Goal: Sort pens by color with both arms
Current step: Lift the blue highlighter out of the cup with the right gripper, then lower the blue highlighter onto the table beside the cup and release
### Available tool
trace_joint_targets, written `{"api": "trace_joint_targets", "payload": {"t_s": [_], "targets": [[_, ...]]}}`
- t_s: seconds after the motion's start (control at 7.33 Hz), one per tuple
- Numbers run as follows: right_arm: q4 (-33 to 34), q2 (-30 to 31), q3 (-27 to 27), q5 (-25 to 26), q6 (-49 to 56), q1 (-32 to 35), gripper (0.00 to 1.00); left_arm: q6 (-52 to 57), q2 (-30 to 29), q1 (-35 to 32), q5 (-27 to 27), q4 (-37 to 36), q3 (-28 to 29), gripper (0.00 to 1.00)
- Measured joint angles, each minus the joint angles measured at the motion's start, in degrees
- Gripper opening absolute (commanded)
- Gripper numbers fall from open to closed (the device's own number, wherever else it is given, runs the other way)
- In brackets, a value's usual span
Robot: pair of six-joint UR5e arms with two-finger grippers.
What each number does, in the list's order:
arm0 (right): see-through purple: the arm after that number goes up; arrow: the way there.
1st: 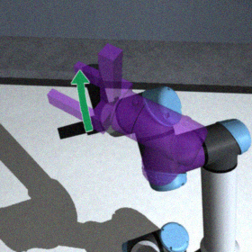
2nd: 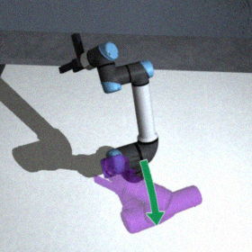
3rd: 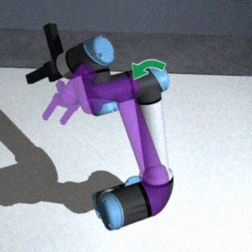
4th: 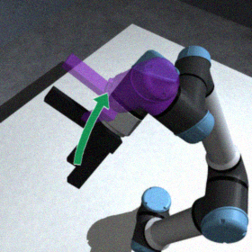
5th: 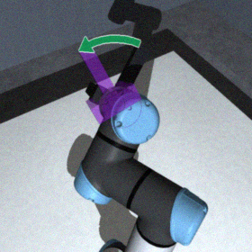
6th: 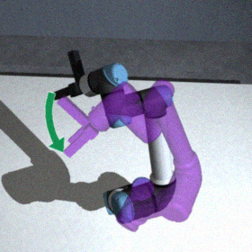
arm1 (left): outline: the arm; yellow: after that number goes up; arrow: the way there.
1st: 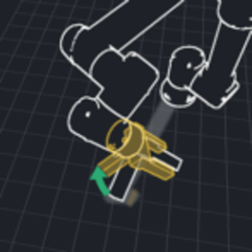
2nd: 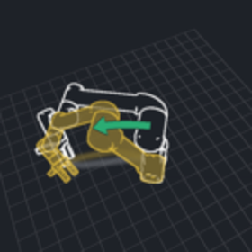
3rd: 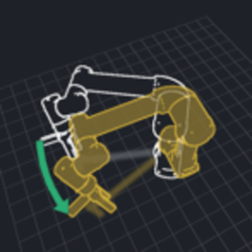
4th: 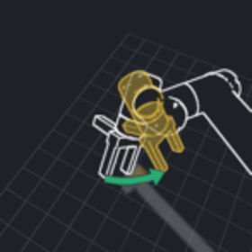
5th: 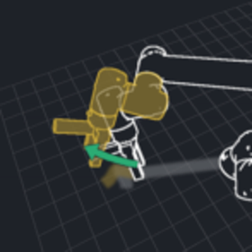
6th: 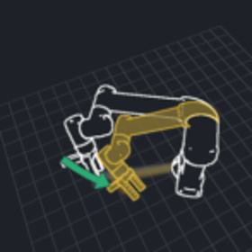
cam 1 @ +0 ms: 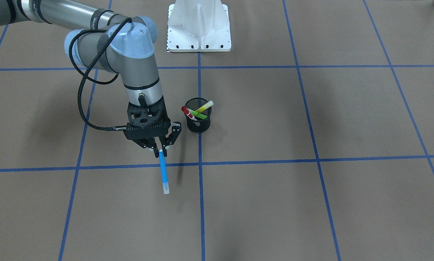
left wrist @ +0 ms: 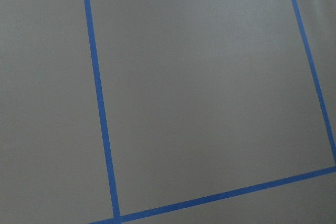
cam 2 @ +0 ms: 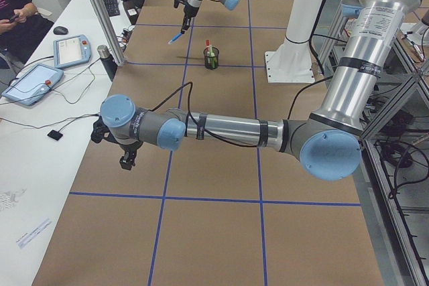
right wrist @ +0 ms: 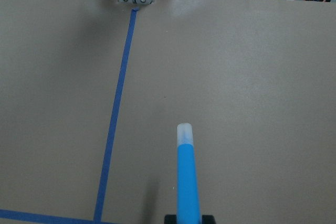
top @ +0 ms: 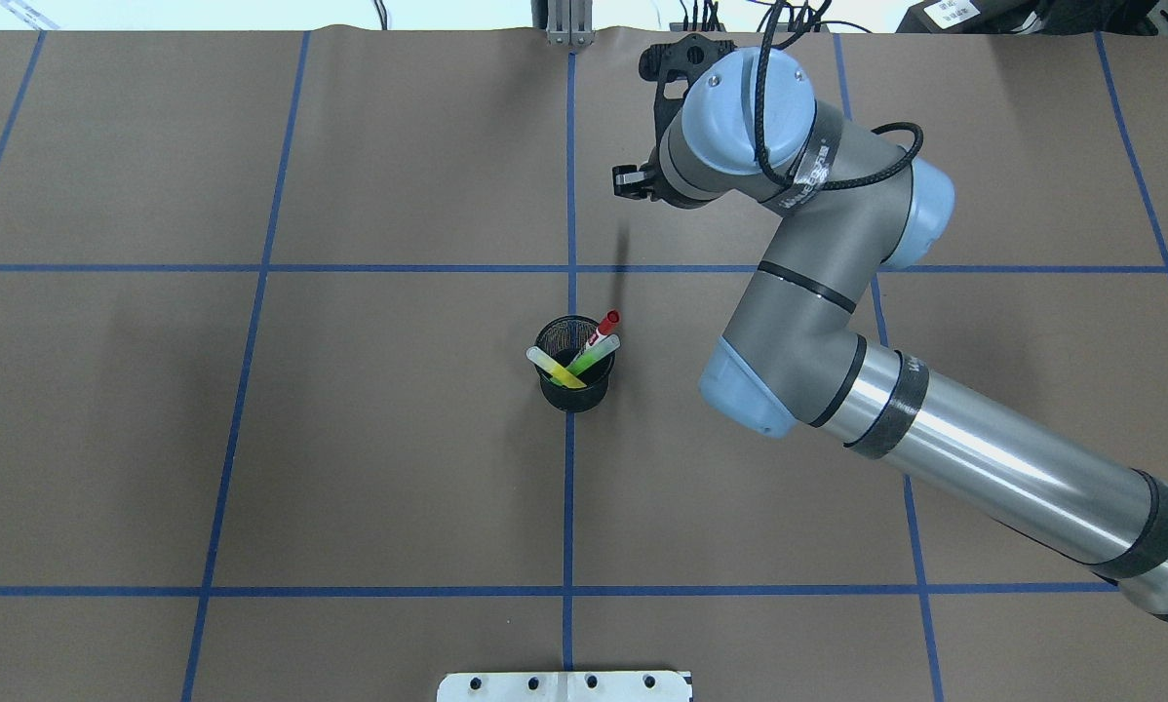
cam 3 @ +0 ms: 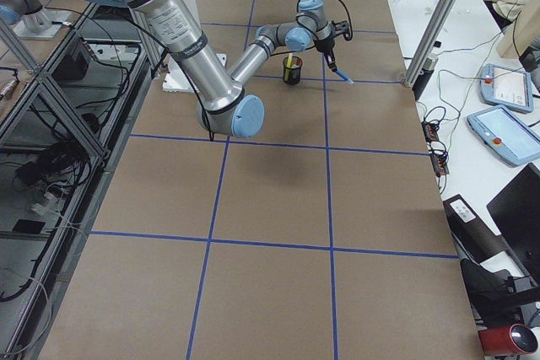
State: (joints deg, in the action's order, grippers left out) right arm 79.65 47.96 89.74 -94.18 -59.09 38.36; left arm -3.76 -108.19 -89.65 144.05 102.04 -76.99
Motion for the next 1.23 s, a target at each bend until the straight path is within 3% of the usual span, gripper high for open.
{"api": "trace_joint_targets", "payload": {"t_s": [0.27, 0.82, 1.23], "targets": [[-2.4, 1.5, -0.6, 2.1, -0.4, -1.8, 0.17, 0.0, 0.0, 0.0, 0.0, 0.0, 0.0, 1.00], [-4.4, 3.7, -0.7, 3.6, -0.4, -3.4, 0.33, -1.1, 0.2, 0.0, 0.0, 1.8, 0.0, 1.00], [-4.4, 3.8, -1.0, 3.7, -0.3, -3.7, 0.74, -1.7, 0.2, 0.1, 0.0, 2.4, 0.1, 1.00]]}}
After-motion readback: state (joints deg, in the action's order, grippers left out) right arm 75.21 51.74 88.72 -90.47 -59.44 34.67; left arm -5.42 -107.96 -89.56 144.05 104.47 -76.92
